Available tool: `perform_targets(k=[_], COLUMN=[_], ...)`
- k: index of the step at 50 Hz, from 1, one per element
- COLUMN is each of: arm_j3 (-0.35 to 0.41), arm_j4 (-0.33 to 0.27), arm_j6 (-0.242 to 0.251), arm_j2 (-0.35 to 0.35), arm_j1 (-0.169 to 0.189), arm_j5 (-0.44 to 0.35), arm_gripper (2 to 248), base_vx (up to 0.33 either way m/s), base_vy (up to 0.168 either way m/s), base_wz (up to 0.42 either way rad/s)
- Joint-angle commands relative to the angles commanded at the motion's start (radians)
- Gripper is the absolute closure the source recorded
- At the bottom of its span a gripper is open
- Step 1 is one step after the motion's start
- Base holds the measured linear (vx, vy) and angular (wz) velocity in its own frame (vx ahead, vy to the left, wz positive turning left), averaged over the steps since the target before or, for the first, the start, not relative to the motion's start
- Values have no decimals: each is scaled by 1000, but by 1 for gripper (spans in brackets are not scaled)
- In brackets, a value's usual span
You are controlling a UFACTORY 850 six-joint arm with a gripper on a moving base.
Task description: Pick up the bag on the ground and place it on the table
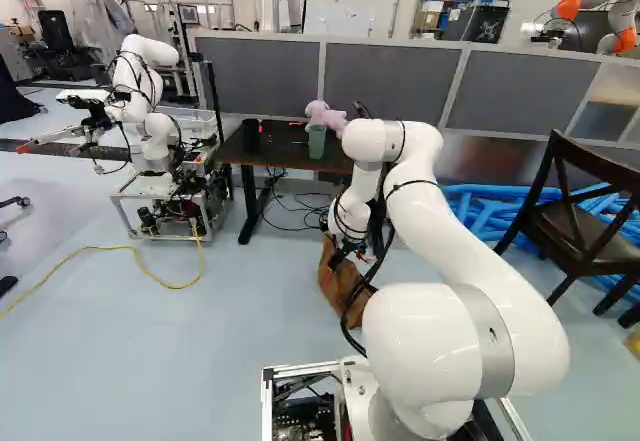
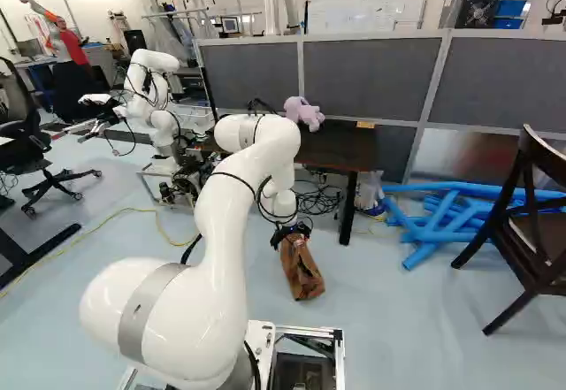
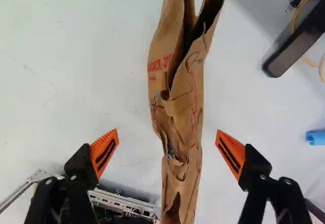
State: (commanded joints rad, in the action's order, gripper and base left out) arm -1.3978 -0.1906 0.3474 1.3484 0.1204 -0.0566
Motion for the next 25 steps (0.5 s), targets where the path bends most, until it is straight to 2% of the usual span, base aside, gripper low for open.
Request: perform_targets(k=[25], arm_j3=[-100], arm_j4=[0], arm_j6=[0], arm_j2=[99], arm_j1=[12], arm_j5=[19], arm_gripper=[3], base_vx=[0], base_vy=[0], base_wz=[0])
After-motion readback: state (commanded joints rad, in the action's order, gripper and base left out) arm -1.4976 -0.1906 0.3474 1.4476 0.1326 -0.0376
